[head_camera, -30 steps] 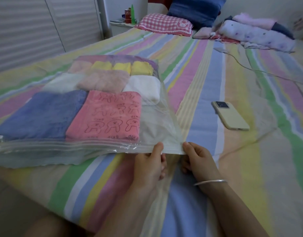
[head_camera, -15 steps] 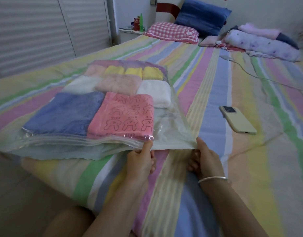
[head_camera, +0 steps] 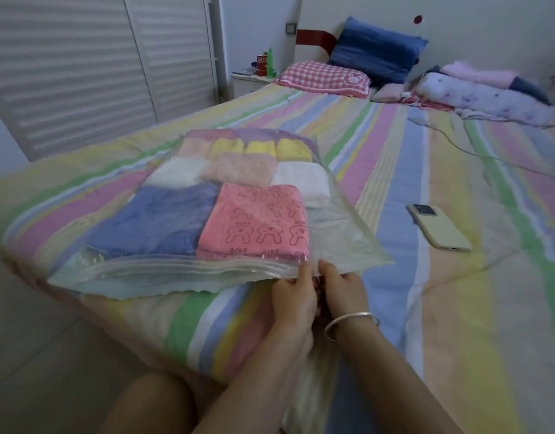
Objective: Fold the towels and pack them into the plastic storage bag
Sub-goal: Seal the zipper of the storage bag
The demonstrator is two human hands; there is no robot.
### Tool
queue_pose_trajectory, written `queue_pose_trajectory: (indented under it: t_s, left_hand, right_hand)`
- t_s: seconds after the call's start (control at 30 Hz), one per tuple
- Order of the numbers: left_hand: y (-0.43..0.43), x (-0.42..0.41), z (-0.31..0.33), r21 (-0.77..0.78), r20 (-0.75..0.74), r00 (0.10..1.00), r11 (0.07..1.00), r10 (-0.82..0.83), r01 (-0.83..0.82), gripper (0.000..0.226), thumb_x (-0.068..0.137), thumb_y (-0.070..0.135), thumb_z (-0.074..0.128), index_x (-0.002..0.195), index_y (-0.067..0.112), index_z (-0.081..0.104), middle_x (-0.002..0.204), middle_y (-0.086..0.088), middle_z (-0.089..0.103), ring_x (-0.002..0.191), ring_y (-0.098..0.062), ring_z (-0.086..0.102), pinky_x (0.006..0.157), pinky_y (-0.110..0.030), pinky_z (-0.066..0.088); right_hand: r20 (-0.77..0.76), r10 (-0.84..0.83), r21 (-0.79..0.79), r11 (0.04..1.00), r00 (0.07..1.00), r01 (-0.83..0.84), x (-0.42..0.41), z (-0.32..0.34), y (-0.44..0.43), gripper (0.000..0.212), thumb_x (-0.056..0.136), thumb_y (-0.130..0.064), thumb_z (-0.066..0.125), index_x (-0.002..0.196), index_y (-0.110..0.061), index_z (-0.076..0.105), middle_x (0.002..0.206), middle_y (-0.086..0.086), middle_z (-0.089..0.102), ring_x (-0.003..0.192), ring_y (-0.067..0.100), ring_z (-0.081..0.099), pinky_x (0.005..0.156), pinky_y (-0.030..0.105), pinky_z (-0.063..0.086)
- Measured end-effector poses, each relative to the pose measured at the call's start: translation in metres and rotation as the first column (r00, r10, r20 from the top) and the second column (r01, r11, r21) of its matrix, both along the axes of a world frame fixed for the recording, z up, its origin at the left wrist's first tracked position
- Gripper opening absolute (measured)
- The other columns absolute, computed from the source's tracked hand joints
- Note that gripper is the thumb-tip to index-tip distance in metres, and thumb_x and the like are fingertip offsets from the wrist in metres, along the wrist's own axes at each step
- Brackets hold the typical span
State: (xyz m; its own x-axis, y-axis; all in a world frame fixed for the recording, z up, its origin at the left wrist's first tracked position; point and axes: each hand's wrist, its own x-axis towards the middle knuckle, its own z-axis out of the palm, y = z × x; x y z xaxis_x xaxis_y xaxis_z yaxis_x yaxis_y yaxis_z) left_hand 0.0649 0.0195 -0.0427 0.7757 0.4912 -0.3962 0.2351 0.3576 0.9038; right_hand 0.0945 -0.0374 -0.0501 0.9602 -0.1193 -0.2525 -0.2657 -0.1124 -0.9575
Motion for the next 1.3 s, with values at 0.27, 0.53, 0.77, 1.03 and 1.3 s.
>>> queue_pose_trajectory:
  t_s: [0.27,0.53,0.77,1.03,1.3]
  left_hand:
    - [-0.068,-0.015,0.001,-0.015,-0.011,1.0,1.0,-0.02,0.019,0.044,0.092,0.018,0.056,0.051,0.004,0.05,0.033,0.0,0.042,0.025,-0.011,0.037,0.032,-0.018,0.028]
    - [-0.046,-0.03,0.003,-0.135,0.053,0.992,0.985,0.118,-0.11,0.041,0.093,0.014,0.053,0.053,0.009,0.042,0.035,0.002,0.035,0.027,-0.01,0.027,0.033,-0.014,0.02]
    - [-0.013,-0.039,0.006,-0.122,0.05,0.993,0.987,0.109,-0.102,0.04,0.091,0.011,0.051,0.053,0.01,0.04,0.034,0.003,0.034,0.025,-0.009,0.027,0.034,-0.011,0.02]
    - [0.021,-0.051,0.002,-0.16,-0.016,0.994,0.981,0.111,-0.112,0.034,0.09,0.019,0.053,0.058,0.014,0.042,0.038,0.005,0.034,0.027,-0.008,0.025,0.033,-0.01,0.018]
    - [0.049,-0.065,-0.003,-0.074,0.018,0.977,0.975,0.212,-0.21,0.036,0.089,0.015,0.058,0.056,0.01,0.044,0.036,0.004,0.034,0.026,-0.008,0.024,0.032,-0.011,0.017]
  right_hand:
    - [-0.032,-0.031,0.045,0.998,0.999,0.033,-0.013,-0.002,-0.075,0.037,0.086,-0.024,0.064,0.055,-0.005,0.059,0.048,0.007,0.057,0.053,0.025,0.055,0.062,0.038,0.048]
    - [-0.045,-0.031,0.21,0.977,0.999,0.04,-0.023,0.001,-0.075,0.045,0.091,-0.018,0.056,0.053,-0.016,0.033,0.036,-0.004,0.025,0.031,0.013,0.021,0.037,0.019,0.021]
    - [-0.024,-0.02,0.226,0.974,1.0,0.025,-0.024,0.0,-0.077,0.045,0.091,-0.018,0.057,0.053,-0.018,0.033,0.039,-0.004,0.025,0.034,0.013,0.02,0.04,0.019,0.02]
    - [-0.049,-0.048,0.289,0.955,0.998,0.06,-0.026,0.001,-0.08,0.048,0.091,-0.014,0.055,0.051,-0.02,0.03,0.039,-0.006,0.022,0.032,0.011,0.017,0.035,0.017,0.017]
    - [-0.059,-0.064,0.338,0.938,0.996,0.08,-0.025,-0.006,-0.081,0.044,0.092,-0.012,0.054,0.057,-0.02,0.029,0.039,-0.008,0.02,0.03,0.009,0.016,0.034,0.015,0.018]
